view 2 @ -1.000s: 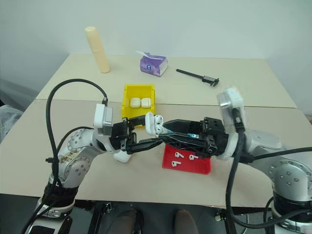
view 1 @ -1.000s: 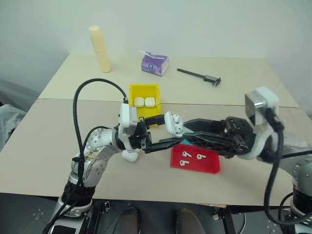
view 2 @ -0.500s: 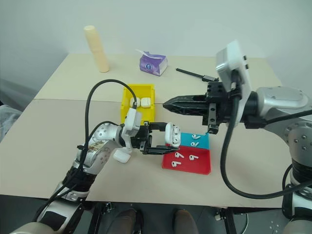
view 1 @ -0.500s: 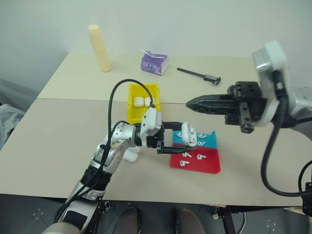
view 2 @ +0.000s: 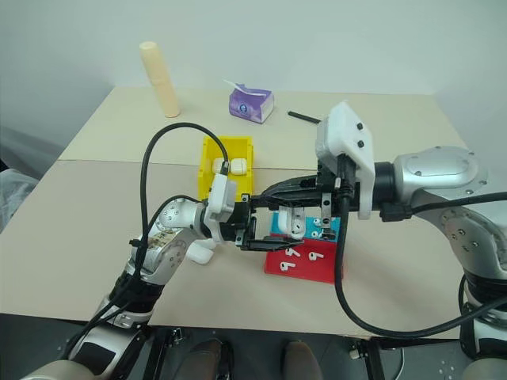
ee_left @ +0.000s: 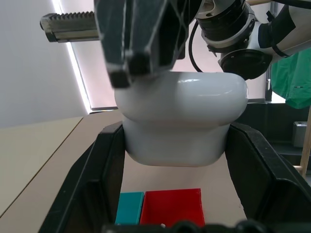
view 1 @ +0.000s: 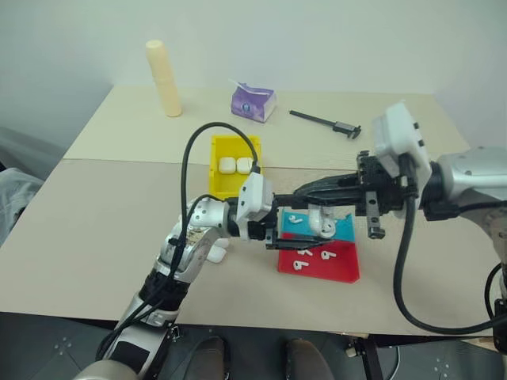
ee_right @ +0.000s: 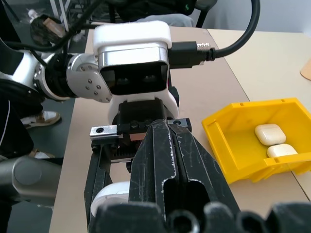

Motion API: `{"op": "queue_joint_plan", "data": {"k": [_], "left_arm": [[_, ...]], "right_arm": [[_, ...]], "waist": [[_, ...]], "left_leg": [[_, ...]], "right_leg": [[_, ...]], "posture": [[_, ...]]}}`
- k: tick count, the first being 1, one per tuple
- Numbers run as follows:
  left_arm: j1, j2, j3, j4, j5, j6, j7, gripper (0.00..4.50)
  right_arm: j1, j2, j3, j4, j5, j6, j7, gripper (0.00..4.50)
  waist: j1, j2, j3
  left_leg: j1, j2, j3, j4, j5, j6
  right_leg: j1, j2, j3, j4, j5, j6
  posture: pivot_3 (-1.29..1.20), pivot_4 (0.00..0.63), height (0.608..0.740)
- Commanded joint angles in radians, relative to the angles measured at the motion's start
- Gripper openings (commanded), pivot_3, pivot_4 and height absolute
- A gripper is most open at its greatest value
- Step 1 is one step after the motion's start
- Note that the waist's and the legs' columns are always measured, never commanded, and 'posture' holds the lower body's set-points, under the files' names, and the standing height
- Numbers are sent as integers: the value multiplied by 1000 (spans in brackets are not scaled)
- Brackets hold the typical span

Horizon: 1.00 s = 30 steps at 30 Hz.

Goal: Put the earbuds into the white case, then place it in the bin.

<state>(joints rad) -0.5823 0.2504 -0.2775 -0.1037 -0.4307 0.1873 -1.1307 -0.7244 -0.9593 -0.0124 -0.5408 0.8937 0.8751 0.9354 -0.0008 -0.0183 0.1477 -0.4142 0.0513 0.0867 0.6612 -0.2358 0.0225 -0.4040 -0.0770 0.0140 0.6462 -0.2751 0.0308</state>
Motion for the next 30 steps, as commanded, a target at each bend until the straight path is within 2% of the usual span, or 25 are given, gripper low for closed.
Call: {"op": "queue_joint_plan", "data": {"k": [1,5,8,17,19,22,24,26,30], "left_arm": [[-3,0,17,-49,-13,-7,13,2784],[6,5,31,-58,-21,-19,20,2784],[16,3,47,-63,-31,-23,32,2784],[55,-11,115,-79,-15,-69,111,2784],[30,-37,156,-68,76,-82,273,2784],[-67,-60,201,-56,229,88,576,2784],[-114,-86,241,-22,300,94,732,2784],[-168,-80,257,42,385,132,852,2784],[-264,-48,235,207,492,299,963,2784]], "right_arm": [[14,-35,12,-18,-69,-44,40,35],[40,-62,17,-10,-128,-76,73,35],[47,-58,-19,-1,-116,-89,90,35],[6,40,-262,80,137,-66,40,35],[34,48,-313,103,154,-55,-18,35],[109,56,-364,105,169,-48,-71,35],[167,68,-395,107,199,-46,-84,35],[231,70,-397,100,185,-51,-85,35],[291,55,-358,99,128,-69,-82,35]], "waist": [[1,0,0],[3,0,0],[4,0,0],[10,0,0],[12,0,0],[19,0,0],[21,0,0],[19,0,0],[13,0,0]], "left_leg": [[0,0,0,0,0,0],[0,0,0,0,0,0],[0,0,0,0,0,0],[1,0,0,0,0,0],[1,0,0,1,0,0],[1,0,-1,1,0,0],[1,-1,-2,1,0,0],[0,-1,-1,1,0,0],[0,-1,-1,1,0,0]], "right_leg": [[0,0,0,0,0,0],[0,0,0,0,0,0],[0,0,0,0,0,0],[1,0,0,1,0,0],[1,0,0,1,0,0],[2,-1,-1,1,1,0],[3,-1,-1,1,1,1],[3,-1,0,0,1,2],[1,-1,0,0,1,2]], "posture": [[0,150,740],[0,150,740],[0,150,740],[0,150,740],[0,150,740],[0,150,740],[0,150,740],[0,150,740],[0,150,740]]}}
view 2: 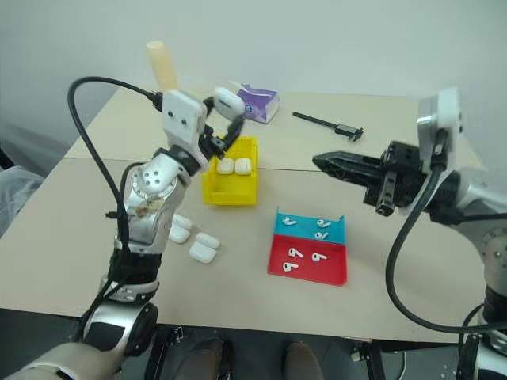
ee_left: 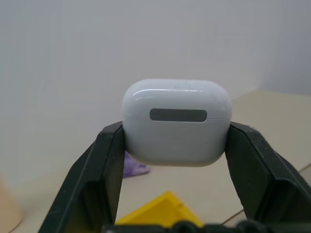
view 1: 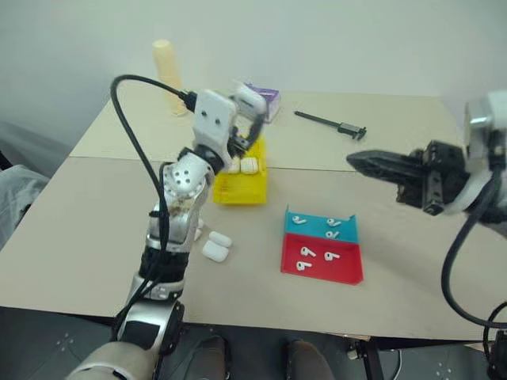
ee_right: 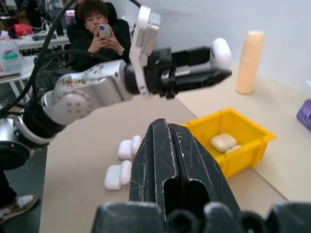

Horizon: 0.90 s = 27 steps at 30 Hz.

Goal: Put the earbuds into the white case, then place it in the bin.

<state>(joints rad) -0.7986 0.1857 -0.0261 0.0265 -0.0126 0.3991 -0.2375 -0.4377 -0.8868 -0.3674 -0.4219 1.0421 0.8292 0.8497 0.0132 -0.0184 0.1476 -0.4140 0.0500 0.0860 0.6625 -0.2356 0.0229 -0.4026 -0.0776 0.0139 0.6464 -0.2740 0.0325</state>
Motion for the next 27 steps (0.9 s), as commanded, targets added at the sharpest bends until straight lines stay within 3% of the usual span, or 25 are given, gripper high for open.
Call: {"op": "queue_joint_plan", "data": {"k": [1,7,12,16,20,24,27], "left_arm": [[-45,25,-32,95,82,85,55,2784],[-27,16,-70,188,84,81,21,2784],[-34,6,-63,242,69,30,16,4346],[-28,11,-56,240,70,-16,18,4479],[60,28,44,94,-121,-42,-143,4479],[237,133,94,-154,-303,55,-339,4479],[395,300,135,-317,-356,89,-464,4479]], "right_arm": [[7,-17,5,-13,-33,-29,7,35],[1,-11,33,15,-76,-24,-9,35],[20,-12,32,7,-86,-18,-13,0],[26,-17,34,4,-92,-14,-15,0],[72,-61,39,-5,-138,-24,22,0],[171,-137,32,18,-226,-69,103,0],[278,-190,7,44,-375,-217,179,0]], "waist": [[-2,0,0],[1,0,0],[0,0,0],[0,0,0],[-2,0,0],[-9,1,0],[-5,1,0]], "left_leg": [[0,0,0,0,0,0],[-1,0,0,0,0,-1],[-1,0,0,0,0,-1],[-1,0,0,0,1,-1],[-1,0,0,0,1,-1],[0,2,1,-1,1,-2],[0,1,1,0,2,-3]], "right_leg": [[0,0,0,0,0,0],[0,0,0,0,0,0],[-1,0,0,0,0,0],[-1,0,0,0,0,0],[-1,0,0,0,0,0],[-1,0,1,1,0,0],[-1,0,0,0,0,0]], "posture": [[0,150,740],[0,150,740],[0,150,740],[0,150,740],[0,150,740],[0,150,740],[0,150,740]]}}
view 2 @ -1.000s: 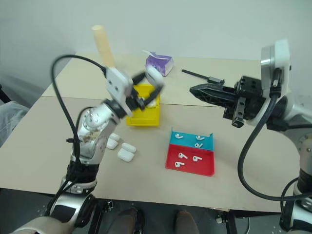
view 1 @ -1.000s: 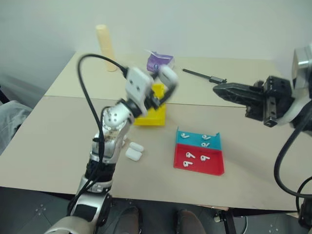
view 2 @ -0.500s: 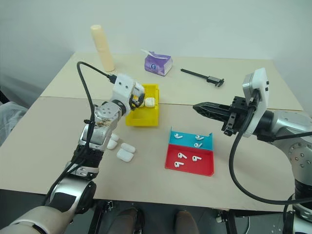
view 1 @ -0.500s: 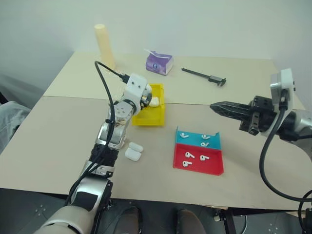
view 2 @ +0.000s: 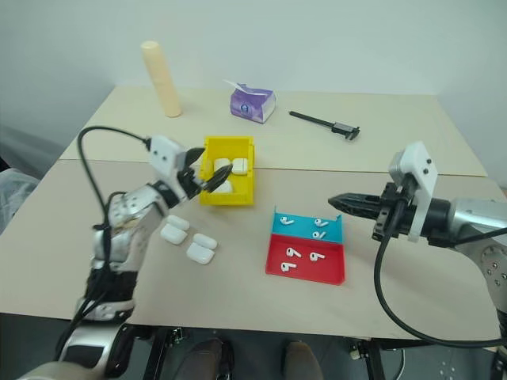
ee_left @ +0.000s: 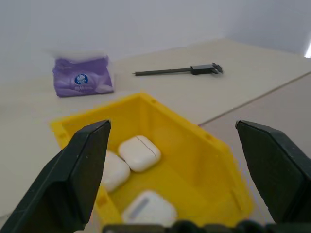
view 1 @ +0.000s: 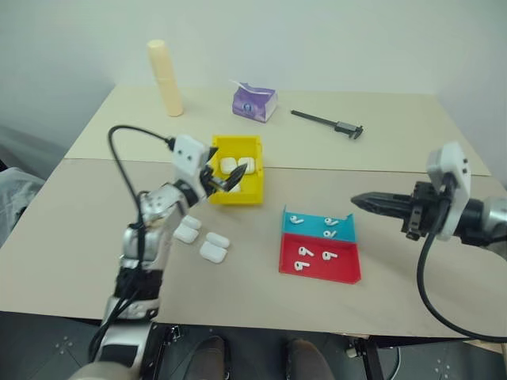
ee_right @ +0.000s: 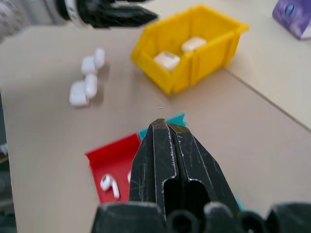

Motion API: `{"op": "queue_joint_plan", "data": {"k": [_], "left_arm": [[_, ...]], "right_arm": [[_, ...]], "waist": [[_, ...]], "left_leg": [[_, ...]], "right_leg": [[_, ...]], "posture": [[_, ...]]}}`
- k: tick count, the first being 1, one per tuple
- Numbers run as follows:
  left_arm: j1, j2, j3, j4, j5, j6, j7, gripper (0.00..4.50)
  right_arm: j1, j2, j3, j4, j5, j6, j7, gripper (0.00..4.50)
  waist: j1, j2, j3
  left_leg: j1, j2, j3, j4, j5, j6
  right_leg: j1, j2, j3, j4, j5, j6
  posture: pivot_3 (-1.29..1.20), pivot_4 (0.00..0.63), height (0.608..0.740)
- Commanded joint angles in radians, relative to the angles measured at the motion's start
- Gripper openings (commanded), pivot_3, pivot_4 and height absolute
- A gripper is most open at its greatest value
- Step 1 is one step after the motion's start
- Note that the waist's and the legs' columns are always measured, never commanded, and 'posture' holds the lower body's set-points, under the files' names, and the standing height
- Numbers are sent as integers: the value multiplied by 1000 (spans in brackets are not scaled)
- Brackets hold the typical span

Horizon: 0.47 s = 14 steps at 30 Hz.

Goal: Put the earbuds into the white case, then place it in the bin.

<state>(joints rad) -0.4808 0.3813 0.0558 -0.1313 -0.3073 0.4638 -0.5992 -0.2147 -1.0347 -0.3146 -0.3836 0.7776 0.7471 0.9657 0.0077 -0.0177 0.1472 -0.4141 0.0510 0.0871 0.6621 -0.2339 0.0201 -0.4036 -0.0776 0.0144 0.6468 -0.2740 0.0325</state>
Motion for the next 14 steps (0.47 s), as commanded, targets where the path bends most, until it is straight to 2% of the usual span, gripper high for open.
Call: {"op": "queue_joint_plan", "data": {"k": [1,5,8,11,14], "left_arm": [[125,167,83,-201,-86,46,-139,4479],[307,392,243,-289,-191,99,-314,4479],[474,515,366,-325,-242,81,-467,4479],[609,560,483,-353,-300,70,-575,4479],[702,563,553,-386,-311,77,-590,4479]], "right_arm": [[80,-52,-62,19,-153,-186,77,0],[164,-87,-152,68,-250,-351,179,0],[225,-117,-185,118,-302,-431,264,0],[238,-138,-181,170,-316,-458,317,0],[231,-145,-155,200,-330,-481,355,0]], "waist": [[0,0,0],[-2,0,0],[-6,0,0],[-8,0,0],[-9,0,0]], "left_leg": [[1,0,0,0,0,0],[7,0,0,0,0,0],[11,1,1,-1,-1,0],[16,1,1,-2,-1,1],[16,1,1,-2,-1,1]], "right_leg": [[1,0,0,0,0,0],[4,0,0,1,0,0],[9,0,0,-1,0,0],[14,0,-1,-3,-1,-1],[14,-1,-1,-2,-1,-1]], "posture": [[0,150,740],[0,150,740],[0,150,740],[0,150,740],[0,150,740]]}}
